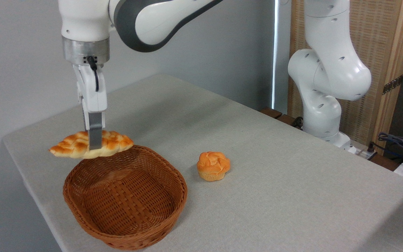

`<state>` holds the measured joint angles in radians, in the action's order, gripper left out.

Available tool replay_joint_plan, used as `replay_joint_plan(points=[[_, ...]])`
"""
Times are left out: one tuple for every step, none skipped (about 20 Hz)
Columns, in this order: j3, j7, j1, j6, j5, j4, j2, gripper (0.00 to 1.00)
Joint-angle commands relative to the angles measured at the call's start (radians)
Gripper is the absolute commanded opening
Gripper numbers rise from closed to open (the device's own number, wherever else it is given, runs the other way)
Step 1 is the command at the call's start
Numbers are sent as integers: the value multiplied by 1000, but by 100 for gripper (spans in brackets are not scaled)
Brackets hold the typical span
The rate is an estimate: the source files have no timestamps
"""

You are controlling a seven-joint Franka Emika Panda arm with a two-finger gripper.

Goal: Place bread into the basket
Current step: 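Lower the braided roll into the basket and open the gripper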

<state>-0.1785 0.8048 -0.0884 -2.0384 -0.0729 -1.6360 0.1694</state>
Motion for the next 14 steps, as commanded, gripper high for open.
replay_joint_plan(points=[[-18,-15,-1,-2,56,10,16,87],[-18,-15,-1,1,59,7,16,87],[-19,-15,-1,6,61,5,16,87],[-19,-13,-1,12,61,2,18,87],[-19,-12,-1,15,62,2,18,87],[-21,-9,-1,18,62,2,19,87],[-21,-9,-1,20,64,2,22,87],[-19,-9,-1,29,67,2,22,89],[-21,-9,-1,36,77,2,22,89],[-21,-9,-1,62,112,2,22,90],[-21,-9,-1,78,130,2,22,92],[-27,-9,-1,108,154,2,22,93],[-36,-9,-1,119,162,2,22,93],[-45,-9,2,129,168,4,22,95]])
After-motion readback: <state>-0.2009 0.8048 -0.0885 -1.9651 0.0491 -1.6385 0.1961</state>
